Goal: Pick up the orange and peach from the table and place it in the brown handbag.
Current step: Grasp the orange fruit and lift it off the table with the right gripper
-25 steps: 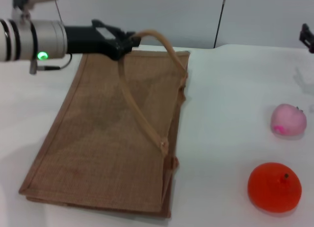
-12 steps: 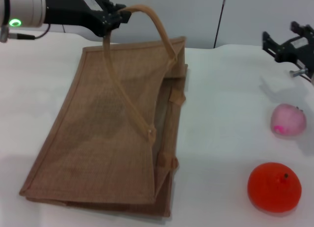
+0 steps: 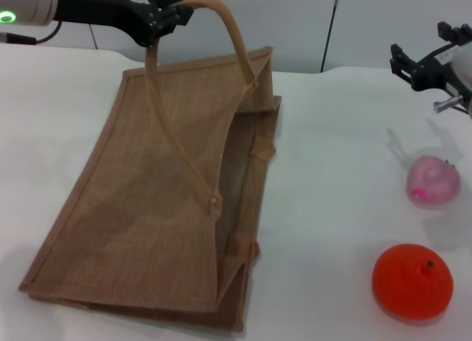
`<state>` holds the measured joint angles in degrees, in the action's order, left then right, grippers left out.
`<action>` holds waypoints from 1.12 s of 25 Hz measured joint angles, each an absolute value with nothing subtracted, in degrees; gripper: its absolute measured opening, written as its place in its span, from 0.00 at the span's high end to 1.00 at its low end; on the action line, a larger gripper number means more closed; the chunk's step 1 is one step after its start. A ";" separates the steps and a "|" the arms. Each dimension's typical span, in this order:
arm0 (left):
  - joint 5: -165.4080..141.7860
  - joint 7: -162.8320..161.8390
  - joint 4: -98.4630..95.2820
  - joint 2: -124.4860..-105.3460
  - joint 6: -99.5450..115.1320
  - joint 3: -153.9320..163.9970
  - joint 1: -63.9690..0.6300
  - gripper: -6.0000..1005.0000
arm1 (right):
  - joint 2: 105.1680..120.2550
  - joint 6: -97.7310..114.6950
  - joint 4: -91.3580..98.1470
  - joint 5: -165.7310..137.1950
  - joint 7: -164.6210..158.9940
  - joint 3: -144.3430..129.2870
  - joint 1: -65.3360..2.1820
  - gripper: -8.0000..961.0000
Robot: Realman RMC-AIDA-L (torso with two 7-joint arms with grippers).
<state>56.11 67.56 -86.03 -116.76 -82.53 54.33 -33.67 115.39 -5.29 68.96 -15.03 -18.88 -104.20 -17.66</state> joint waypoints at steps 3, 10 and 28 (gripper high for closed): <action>56.19 66.40 -88.33 -116.73 -83.43 54.33 -33.11 0.87 | 115.38 -16.59 75.78 -15.05 -18.66 -107.14 -17.35 0.19; 56.33 64.78 -92.79 -116.53 -85.29 53.80 -32.78 0.87 | 115.39 -41.17 90.04 -2.92 -7.73 -108.30 -17.68 0.19; 55.90 64.68 -95.11 -116.47 -86.15 51.63 -30.73 0.87 | 115.39 -84.39 105.23 10.39 8.98 -105.91 -23.09 0.19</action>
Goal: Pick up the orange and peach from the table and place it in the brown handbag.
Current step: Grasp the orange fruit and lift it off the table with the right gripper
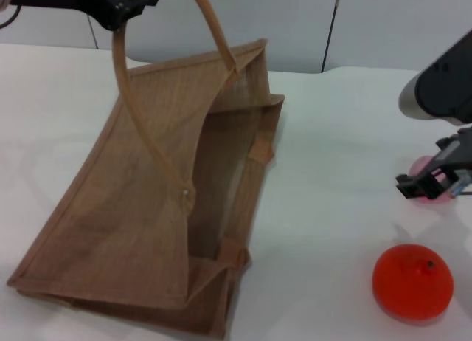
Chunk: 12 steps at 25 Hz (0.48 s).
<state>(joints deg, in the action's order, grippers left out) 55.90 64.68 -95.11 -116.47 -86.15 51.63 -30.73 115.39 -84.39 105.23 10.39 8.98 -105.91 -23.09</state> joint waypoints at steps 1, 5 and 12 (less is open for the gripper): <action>55.82 64.68 -95.11 -116.46 -86.16 51.62 -30.61 0.87 | 115.40 -86.51 106.32 10.45 9.40 -105.78 -23.52 0.19; 55.69 64.78 -94.80 -116.45 -86.10 51.59 -30.12 0.87 | 115.37 -92.87 109.84 12.61 11.19 -105.41 -24.65 0.19; 54.90 64.90 -94.76 -116.37 -85.52 51.44 -28.37 0.87 | 114.85 -98.48 108.76 22.11 15.20 -105.24 -25.79 0.19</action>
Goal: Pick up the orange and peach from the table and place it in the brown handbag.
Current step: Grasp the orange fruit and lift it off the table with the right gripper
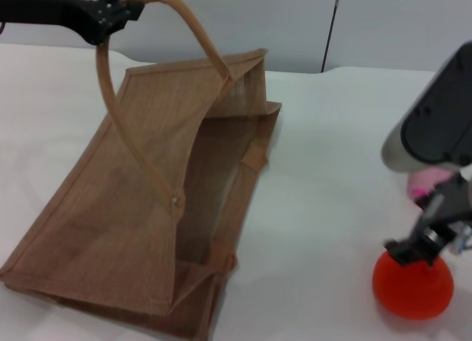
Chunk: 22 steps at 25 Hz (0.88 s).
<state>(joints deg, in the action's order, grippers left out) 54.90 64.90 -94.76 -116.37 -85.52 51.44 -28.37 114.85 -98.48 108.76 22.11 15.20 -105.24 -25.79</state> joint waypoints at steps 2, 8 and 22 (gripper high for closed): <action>53.96 64.71 -94.68 -116.37 -85.45 51.34 -28.19 0.87 | 114.53 -100.13 106.16 22.19 15.39 -105.49 -26.33 0.19; 52.80 64.43 -94.55 -116.48 -85.42 50.85 -27.64 0.87 | 114.37 -100.84 103.99 22.25 15.42 -105.71 -26.59 0.19; 52.73 64.33 -94.57 -116.36 -85.43 50.89 -27.45 0.87 | 113.83 -101.05 100.12 28.26 16.55 -106.26 -27.79 0.19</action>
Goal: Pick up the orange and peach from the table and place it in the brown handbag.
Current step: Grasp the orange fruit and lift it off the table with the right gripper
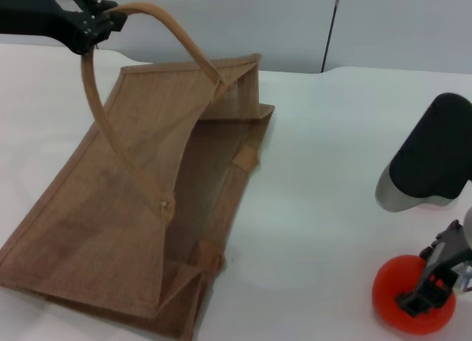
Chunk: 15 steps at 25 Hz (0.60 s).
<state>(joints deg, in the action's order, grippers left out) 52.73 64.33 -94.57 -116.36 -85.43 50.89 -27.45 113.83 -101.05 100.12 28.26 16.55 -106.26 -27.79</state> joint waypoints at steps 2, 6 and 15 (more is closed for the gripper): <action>52.73 64.33 -94.57 -116.36 -85.43 50.90 -27.52 0.87 | 113.82 -100.78 98.19 28.27 16.79 -106.24 -28.38 0.19; 52.73 64.33 -94.57 -116.42 -85.43 50.89 -27.56 0.87 | 113.82 -100.31 93.77 27.93 16.94 -105.94 -30.15 0.19; 52.73 64.33 -94.57 -116.46 -85.43 50.89 -27.81 0.87 | 114.32 -99.78 87.04 27.97 17.14 -102.74 -33.11 0.27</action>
